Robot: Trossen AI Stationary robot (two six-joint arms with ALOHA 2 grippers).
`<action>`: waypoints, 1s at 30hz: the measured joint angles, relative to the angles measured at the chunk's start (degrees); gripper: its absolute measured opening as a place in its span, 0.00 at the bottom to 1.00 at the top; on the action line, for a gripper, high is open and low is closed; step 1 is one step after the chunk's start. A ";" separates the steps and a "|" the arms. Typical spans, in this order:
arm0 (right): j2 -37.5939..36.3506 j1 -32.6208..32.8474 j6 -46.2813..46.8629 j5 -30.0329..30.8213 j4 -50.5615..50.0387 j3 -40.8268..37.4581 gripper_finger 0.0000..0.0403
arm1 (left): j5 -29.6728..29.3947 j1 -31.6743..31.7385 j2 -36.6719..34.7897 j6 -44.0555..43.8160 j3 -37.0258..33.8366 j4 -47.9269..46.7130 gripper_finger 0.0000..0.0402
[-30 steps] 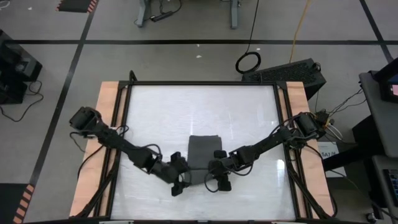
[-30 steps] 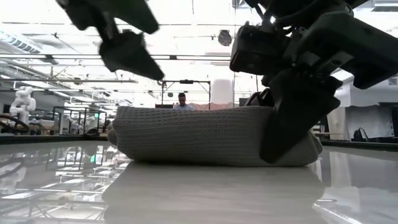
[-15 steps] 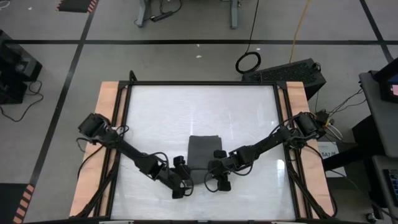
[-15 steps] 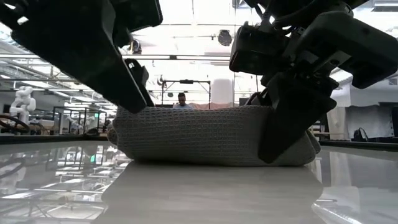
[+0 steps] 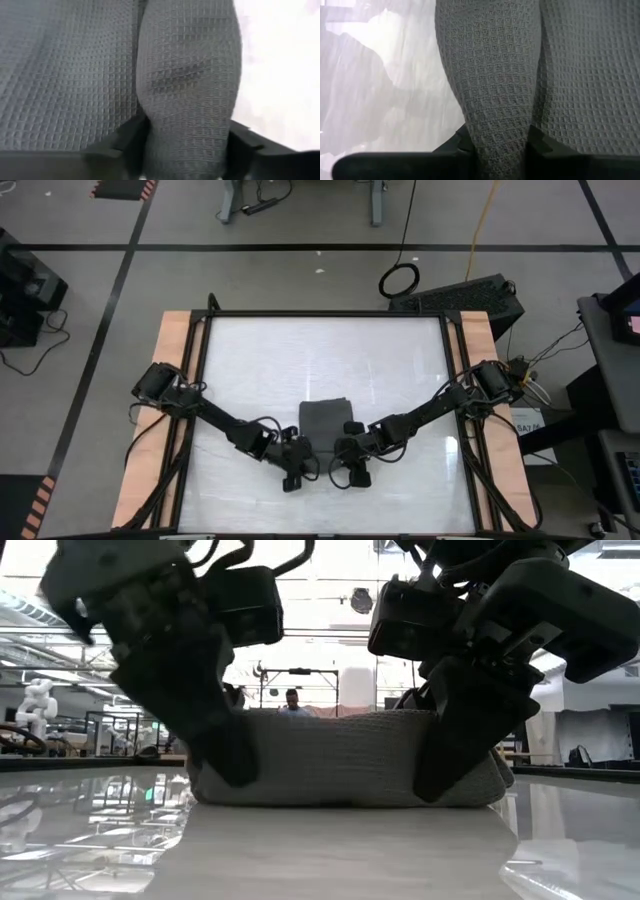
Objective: Roll towel into tight, uniform cylinder
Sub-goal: Roll the gray towel
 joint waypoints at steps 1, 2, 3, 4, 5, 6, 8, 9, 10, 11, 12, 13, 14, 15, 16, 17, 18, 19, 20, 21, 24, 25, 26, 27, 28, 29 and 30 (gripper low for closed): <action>0.00 0.00 0.00 -0.10 0.00 0.00 0.18 | 1.90 0.51 -0.18 -0.70 0.00 0.07 0.44; -0.07 0.00 0.14 -0.40 0.00 0.00 0.18 | 3.73 0.98 -0.28 -1.61 0.00 0.19 0.40; -0.21 -0.01 0.38 -0.97 0.00 0.00 0.18 | 5.52 1.42 -0.35 -2.03 0.00 0.26 0.35; -0.23 -0.04 0.73 -1.63 0.01 0.00 0.18 | 7.57 1.80 -0.45 -2.10 0.00 0.35 0.31; -0.45 -0.07 1.39 -2.35 0.01 -0.02 0.18 | 9.76 2.12 -0.51 -2.20 0.00 0.50 0.28; -0.75 -0.11 1.81 -3.13 -0.11 -0.04 0.18 | 11.81 2.46 -0.51 -2.58 0.00 0.89 0.25; -0.90 -0.36 2.69 -6.81 0.52 -0.04 0.18 | 16.34 3.21 -0.51 -3.63 0.04 1.73 0.20; -1.07 -0.51 3.19 -9.28 0.62 -0.04 0.18 | 18.32 3.61 -0.51 -4.21 0.07 2.29 0.18; -1.24 -0.78 3.73 -12.00 0.72 -0.04 0.18 | 20.08 3.95 -0.51 -4.84 0.07 3.24 0.16; -1.34 -1.05 4.38 -14.92 1.07 -0.04 0.18 | 21.64 4.24 -0.51 -5.08 0.07 4.08 0.15; -1.38 -1.34 5.09 -17.40 1.45 -0.04 0.18 | 22.88 4.47 -0.51 -5.12 0.08 4.82 0.15; -1.38 -1.61 5.53 -19.35 1.74 -0.04 0.18 | 23.75 4.63 -0.51 -5.17 0.07 5.53 0.15; -1.38 -1.80 5.81 -20.92 1.91 -0.04 0.18 | 24.08 4.80 -0.51 -5.70 0.07 5.92 0.15; -1.38 -2.02 6.12 -22.20 1.93 -0.04 0.18 | 24.16 4.89 -0.51 -6.45 0.09 6.07 0.15; -1.38 -2.33 6.23 -23.44 2.00 -0.04 0.18 | 24.18 5.03 -0.51 -6.61 0.09 6.03 0.16; -1.40 -2.60 6.25 -24.36 2.12 -0.04 0.18 | 24.49 5.18 -0.51 -7.21 0.09 5.99 0.16; -1.40 -2.87 6.23 -25.15 2.12 -0.04 0.18 | 24.76 5.23 -0.51 -7.88 0.09 5.96 0.16; -1.40 -3.17 6.21 -26.14 2.12 -0.04 0.18 | 25.42 5.27 -0.51 -8.21 0.09 6.00 0.17; -1.40 -3.51 6.22 -27.28 2.19 -0.04 0.18 | 26.29 5.37 -0.51 -8.94 0.09 6.17 0.17; -1.40 -3.84 6.21 -28.32 2.31 -0.04 0.18 | 27.46 5.62 -0.51 -9.50 0.09 6.31 0.17; -1.40 -4.82 6.21 -30.70 2.24 -0.02 0.18 | 30.39 6.36 -0.51 -12.31 0.11 6.37 0.17; -1.40 -5.08 6.21 -30.86 2.20 -0.02 0.18 | 31.27 6.64 -0.51 -12.54 0.09 6.50 0.17; -1.40 -5.31 6.46 -31.08 2.13 -0.03 0.18 | 32.08 6.88 -0.51 -12.61 0.09 6.99 0.17; -1.42 -5.42 6.91 -31.26 2.13 -0.02 0.19 | 32.61 7.07 -0.51 -12.63 0.09 7.49 0.17; -1.44 -5.46 7.40 -31.28 2.08 -0.02 0.20 | 33.03 7.20 -0.51 -12.61 0.09 7.81 0.17; -1.44 -5.42 8.00 -31.19 2.10 -0.02 0.22 | 33.58 7.31 -0.51 -12.62 0.05 8.10 0.17; -1.52 -5.24 8.78 -30.74 2.08 -0.02 0.24 | 34.14 7.50 -0.51 -12.63 0.04 8.28 0.17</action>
